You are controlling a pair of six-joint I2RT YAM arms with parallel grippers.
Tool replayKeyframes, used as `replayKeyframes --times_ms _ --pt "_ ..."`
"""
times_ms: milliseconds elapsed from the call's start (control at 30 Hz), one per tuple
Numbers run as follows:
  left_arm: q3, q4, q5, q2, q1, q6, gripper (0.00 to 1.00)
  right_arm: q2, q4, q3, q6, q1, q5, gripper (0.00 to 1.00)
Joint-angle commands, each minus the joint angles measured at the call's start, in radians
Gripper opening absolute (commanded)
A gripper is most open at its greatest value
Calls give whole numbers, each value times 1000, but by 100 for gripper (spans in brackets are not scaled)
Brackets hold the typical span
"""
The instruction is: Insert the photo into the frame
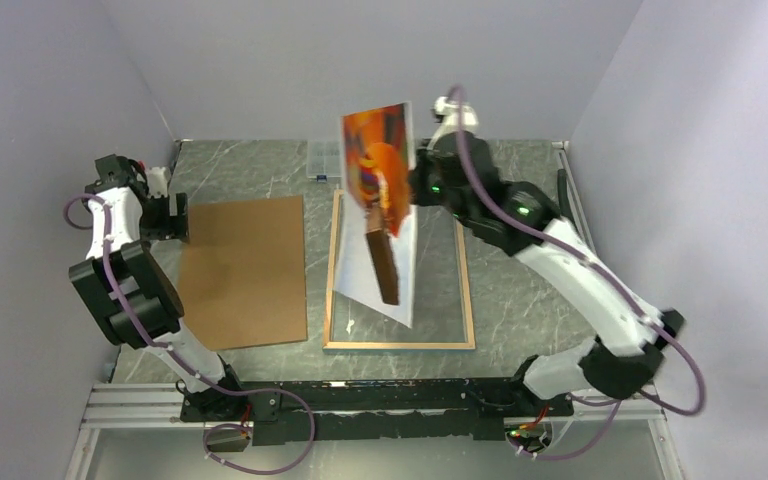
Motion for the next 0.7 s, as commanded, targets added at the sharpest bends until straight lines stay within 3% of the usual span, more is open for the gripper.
replayKeyframes --times_ms 0,133,267,467,667 --pt "-20 -21 25 -56 -36 -8 92 -123 -459 38 66 2 314 0" --pt "-48 -3 -15 -74 -97 -20 91 -197 -591 47 119 3 355 0" --pt "-45 -18 -24 -70 -152 -38 91 -154 -715 189 110 4 391 0" --pt "-63 -9 -26 -75 -175 -43 90 58 -826 428 59 31 383 0" --pt "-104 12 -42 -88 -175 -32 89 331 -825 495 52 112 359 0"
